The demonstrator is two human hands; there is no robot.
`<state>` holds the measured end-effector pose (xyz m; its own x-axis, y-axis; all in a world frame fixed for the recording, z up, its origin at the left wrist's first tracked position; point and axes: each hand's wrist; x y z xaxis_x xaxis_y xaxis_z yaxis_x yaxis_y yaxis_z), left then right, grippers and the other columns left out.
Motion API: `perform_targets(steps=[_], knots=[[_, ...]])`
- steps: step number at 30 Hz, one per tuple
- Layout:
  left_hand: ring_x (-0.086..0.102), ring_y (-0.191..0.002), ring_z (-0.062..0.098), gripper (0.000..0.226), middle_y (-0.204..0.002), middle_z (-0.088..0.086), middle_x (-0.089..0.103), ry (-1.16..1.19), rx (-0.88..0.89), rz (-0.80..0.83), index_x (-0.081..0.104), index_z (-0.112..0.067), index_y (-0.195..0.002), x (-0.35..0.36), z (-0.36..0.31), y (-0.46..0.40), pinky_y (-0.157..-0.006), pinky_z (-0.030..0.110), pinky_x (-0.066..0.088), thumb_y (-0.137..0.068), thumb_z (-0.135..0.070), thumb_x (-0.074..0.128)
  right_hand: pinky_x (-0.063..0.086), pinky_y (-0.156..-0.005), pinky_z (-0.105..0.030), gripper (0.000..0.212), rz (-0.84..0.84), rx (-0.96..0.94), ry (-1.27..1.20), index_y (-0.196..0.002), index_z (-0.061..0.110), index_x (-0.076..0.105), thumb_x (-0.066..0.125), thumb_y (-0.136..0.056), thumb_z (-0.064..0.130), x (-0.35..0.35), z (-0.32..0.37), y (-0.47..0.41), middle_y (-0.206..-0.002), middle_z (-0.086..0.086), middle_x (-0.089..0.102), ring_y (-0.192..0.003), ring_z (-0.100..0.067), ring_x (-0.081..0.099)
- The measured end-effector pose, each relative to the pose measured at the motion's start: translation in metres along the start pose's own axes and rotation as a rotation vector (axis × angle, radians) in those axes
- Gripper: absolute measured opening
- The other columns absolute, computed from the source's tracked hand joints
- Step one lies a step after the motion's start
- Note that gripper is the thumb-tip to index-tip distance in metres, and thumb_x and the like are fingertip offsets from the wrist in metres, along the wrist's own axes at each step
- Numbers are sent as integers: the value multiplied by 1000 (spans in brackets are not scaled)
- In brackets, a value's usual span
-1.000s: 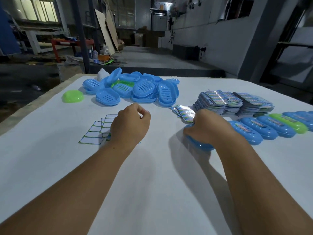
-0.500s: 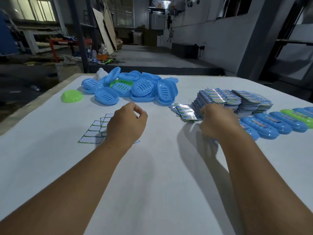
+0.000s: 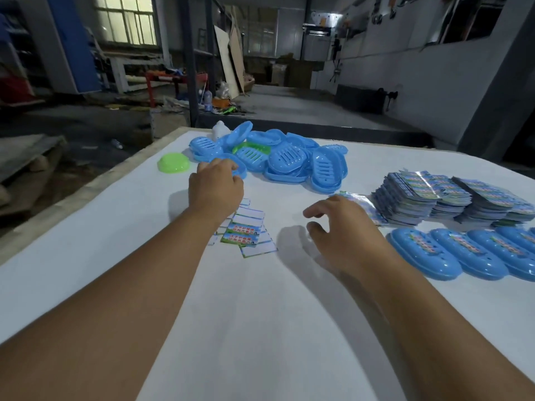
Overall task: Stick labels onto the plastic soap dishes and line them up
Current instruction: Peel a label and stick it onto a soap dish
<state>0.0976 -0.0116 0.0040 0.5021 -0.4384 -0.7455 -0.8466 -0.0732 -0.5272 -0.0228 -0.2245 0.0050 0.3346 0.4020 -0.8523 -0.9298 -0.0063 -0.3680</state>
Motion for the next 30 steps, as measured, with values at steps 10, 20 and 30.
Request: perform_targets(steps=[10,20,30], knots=[[48,-125,30,53,-134,8,59,-31,-84,164,50,-21,-141,19,12,-16,-98,44,42,-96,-49,52,37,-84,-25,25,-26,-2,-39,-118,31,70,64,-94,31,4,-2,-2,-111,9,60,-92,-8,49],[52,-97,28,27,-92,3,70,9,-117,-73,65,-19,-88,10,17,-11,-77,40,45,-101,-36,49,38,-82,-27,24,-7,35,-78,-117,33,69,66,-93,33,3,-3,0,-108,12,59,-95,-10,53],[58,-75,16,23,-82,-3,64,375,-159,-220,67,-9,-90,2,14,-9,-66,27,40,-100,-28,58,36,-78,-23,23,14,23,-98,-117,34,68,64,-94,35,3,-3,0,-109,12,58,-91,-6,51]])
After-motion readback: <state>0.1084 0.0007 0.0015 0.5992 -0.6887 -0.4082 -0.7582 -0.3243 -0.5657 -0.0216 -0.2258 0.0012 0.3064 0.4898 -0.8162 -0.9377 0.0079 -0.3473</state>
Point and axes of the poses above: each hand's wrist, its own y-axis away from the middle knuckle, its own x-axis out of the palm, z = x × y
